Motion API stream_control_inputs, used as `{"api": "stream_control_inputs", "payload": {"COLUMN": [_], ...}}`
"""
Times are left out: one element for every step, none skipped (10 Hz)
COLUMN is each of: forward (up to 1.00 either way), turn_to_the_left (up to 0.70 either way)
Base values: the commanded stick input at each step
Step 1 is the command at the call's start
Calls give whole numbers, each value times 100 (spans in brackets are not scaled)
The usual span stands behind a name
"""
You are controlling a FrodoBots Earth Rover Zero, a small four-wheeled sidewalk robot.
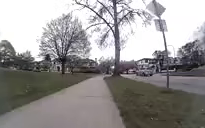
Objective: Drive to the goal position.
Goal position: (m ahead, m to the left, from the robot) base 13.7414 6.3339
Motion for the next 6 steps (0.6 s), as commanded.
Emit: {"api": "stream_control_inputs", "payload": {"forward": [0, 0, 0, 0, 0, 3], "turn_to_the_left": [0, 0, 0, 0, 0, 0]}}
